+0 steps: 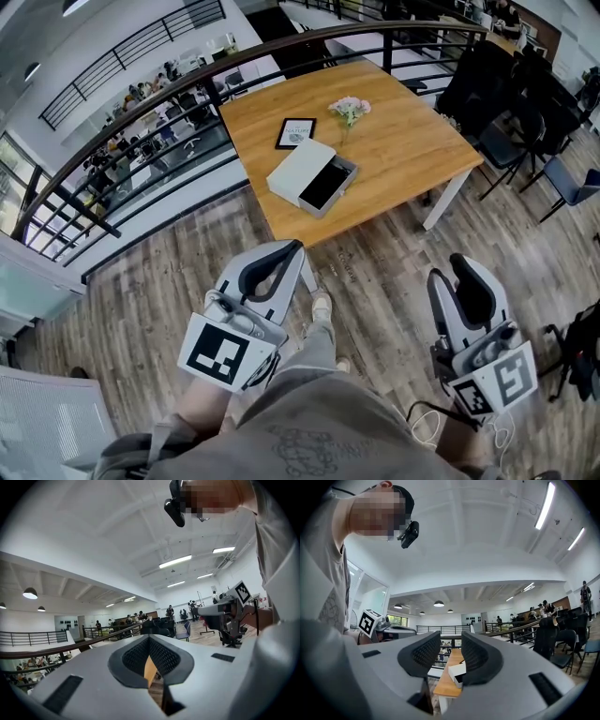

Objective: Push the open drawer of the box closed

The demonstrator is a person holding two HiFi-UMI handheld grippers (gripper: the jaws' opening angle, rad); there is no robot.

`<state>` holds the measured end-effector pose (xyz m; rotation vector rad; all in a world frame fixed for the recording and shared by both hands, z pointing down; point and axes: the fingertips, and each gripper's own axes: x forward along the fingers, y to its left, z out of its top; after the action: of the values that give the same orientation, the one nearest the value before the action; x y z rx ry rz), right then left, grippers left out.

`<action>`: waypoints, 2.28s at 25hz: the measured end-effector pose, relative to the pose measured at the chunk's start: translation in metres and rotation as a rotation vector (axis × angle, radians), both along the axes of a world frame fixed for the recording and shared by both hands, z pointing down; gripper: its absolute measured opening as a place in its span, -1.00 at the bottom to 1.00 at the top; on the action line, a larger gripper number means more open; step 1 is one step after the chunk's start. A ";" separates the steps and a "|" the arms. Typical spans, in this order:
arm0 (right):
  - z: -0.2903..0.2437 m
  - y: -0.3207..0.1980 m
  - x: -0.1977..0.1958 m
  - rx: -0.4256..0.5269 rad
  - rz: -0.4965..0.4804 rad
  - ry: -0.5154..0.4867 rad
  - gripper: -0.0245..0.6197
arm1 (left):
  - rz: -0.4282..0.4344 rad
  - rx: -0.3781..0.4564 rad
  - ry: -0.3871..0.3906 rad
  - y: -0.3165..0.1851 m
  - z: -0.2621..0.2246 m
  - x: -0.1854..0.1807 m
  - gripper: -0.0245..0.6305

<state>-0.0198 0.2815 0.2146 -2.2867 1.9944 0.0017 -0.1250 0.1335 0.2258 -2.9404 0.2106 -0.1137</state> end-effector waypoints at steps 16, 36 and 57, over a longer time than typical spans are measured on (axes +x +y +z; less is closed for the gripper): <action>0.096 -0.087 0.045 -0.296 -0.045 -0.015 -0.49 | -0.033 -0.099 -0.059 -0.067 0.057 0.038 -0.88; 0.293 -0.249 0.123 -0.749 -0.083 -0.179 -0.47 | 0.075 -0.278 -0.413 -0.206 0.235 0.118 -0.88; 0.435 -0.342 0.173 -1.104 -0.194 -0.170 -0.47 | -0.079 -0.501 -0.639 -0.294 0.359 0.121 -0.88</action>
<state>0.1530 -0.0609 0.6493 -2.3600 2.4234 -1.5981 -0.0038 -0.1606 0.5849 -3.1625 0.2216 -1.2531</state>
